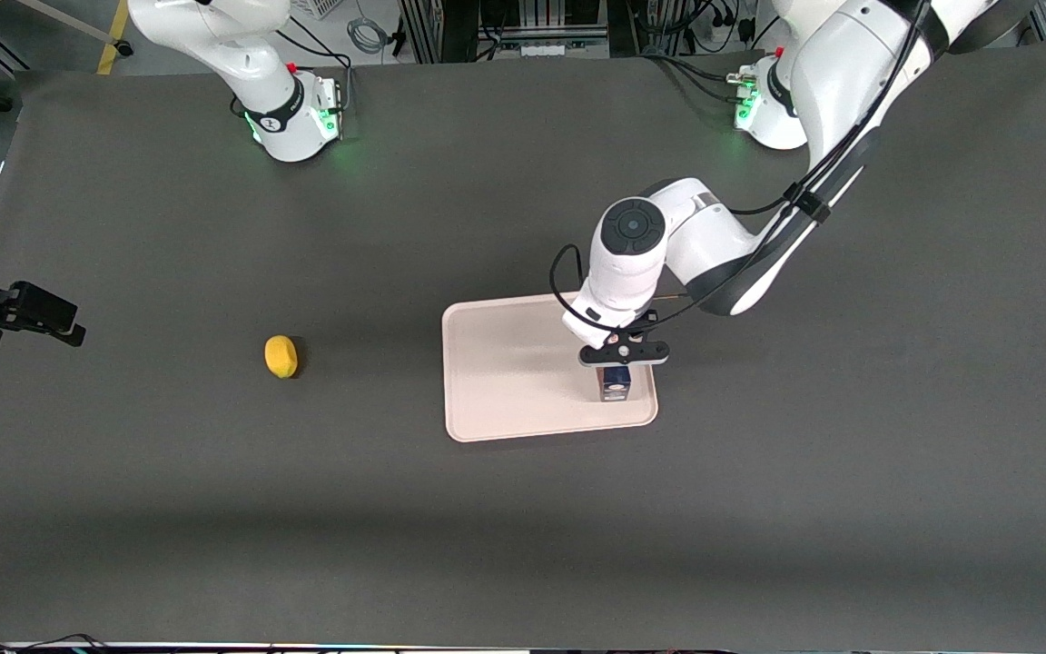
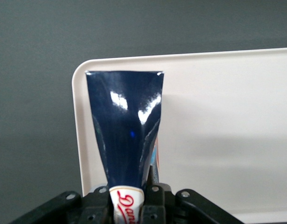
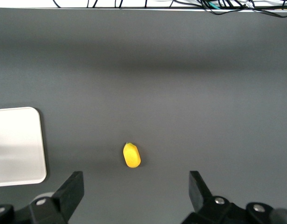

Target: Place cookie box on tray

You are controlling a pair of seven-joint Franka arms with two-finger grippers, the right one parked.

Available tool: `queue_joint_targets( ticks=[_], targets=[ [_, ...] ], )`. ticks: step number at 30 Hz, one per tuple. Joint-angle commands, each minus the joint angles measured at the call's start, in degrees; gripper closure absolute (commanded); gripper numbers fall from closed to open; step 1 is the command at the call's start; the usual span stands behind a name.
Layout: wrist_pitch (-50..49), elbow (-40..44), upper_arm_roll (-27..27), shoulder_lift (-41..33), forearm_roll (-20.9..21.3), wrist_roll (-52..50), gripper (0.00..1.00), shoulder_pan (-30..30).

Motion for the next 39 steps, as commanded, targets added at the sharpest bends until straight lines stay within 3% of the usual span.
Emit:
queue_joint_targets(
  ticks=[1, 15, 19, 24, 30, 35, 37, 39],
  targets=[
    [0.27, -0.66, -0.04, 0.37, 0.73, -0.05, 0.83, 0.14],
    [0.89, -1.27, 0.48, 1.25, 0.73, -0.22, 0.82, 0.14],
    [1.06, -1.27, 0.66, 1.43, 0.73, -0.22, 0.76, 0.14],
    [2.21, -1.27, 1.1, 1.86, 0.73, -0.22, 0.59, 0.23],
    [3.44, -1.27, 1.63, 2.22, 0.73, -0.22, 0.57, 0.14],
    [3.35, -1.27, 1.63, 2.22, 0.73, -0.22, 0.13, 0.14],
    [3.35, -1.19, 1.63, 2.22, 0.73, -0.22, 0.0, 0.14],
    [3.35, -1.19, 1.72, 2.22, 0.73, -0.14, 0.0, 0.23]
  ],
)
